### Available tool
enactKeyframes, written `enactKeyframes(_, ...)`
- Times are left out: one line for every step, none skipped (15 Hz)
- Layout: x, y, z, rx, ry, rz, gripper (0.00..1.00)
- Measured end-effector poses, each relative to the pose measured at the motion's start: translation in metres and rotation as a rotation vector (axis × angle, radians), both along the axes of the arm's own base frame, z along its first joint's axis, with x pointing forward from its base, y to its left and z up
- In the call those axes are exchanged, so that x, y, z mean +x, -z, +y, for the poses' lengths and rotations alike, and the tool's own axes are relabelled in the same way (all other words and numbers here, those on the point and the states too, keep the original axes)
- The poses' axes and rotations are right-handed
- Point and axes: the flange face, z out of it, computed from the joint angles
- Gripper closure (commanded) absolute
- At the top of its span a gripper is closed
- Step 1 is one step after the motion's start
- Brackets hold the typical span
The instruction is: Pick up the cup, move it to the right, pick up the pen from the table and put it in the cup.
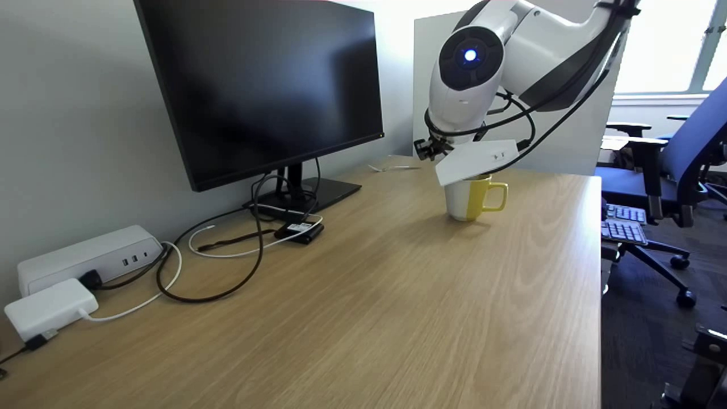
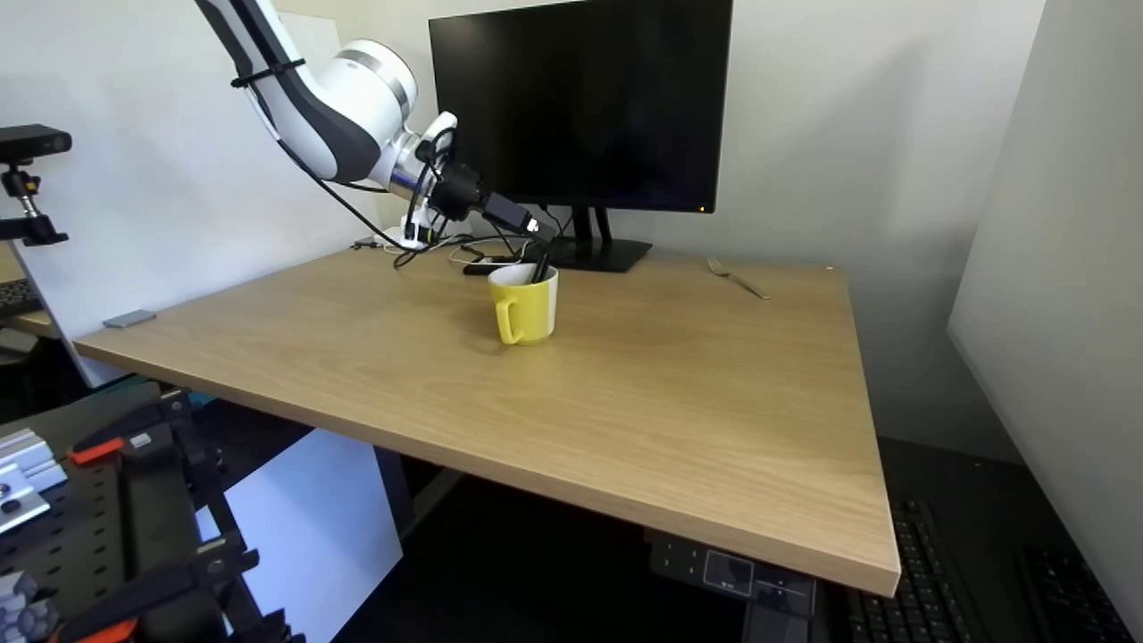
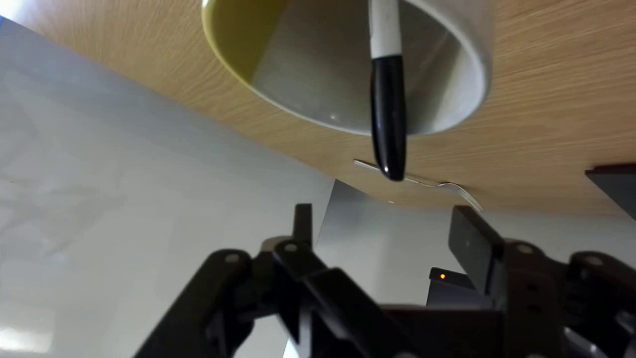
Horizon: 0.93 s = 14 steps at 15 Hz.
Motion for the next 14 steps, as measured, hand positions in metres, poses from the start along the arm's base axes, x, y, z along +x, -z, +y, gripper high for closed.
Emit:
enactKeyframes(0.0, -0.002, 0.002, 0.007, -0.003, 0.0, 0.0)
enactKeyframes(0.0, -0.004, 0.003, 0.014, -0.004, -0.002, 0.0)
enactKeyframes(0.001, -0.008, 0.005, 0.021, -0.003, -0.006, 0.0)
enactKeyframes(0.001, -0.014, 0.006, 0.028, -0.003, -0.013, 0.0)
enactKeyframes(0.002, -0.021, 0.008, 0.034, -0.002, -0.021, 0.0)
enactKeyframes(0.002, -0.03, 0.009, 0.042, 0.001, -0.028, 0.0)
enactKeyframes(0.003, -0.039, 0.011, 0.05, 0.004, -0.034, 0.0)
enactKeyframes(0.002, -0.05, 0.013, 0.06, 0.006, -0.037, 0.0)
enactKeyframes(0.001, -0.06, 0.015, 0.072, 0.008, -0.037, 0.0)
enactKeyframes(-0.001, -0.071, 0.017, 0.088, 0.006, -0.03, 0.0)
enactKeyframes(-0.003, -0.081, 0.019, 0.106, 0.001, -0.015, 0.0)
enactKeyframes(-0.007, -0.09, 0.021, 0.128, -0.007, 0.008, 0.0)
enactKeyframes(-0.011, -0.099, 0.024, 0.158, -0.022, 0.04, 0.0)
enactKeyframes(-0.015, -0.106, 0.025, 0.186, -0.035, 0.072, 0.0)
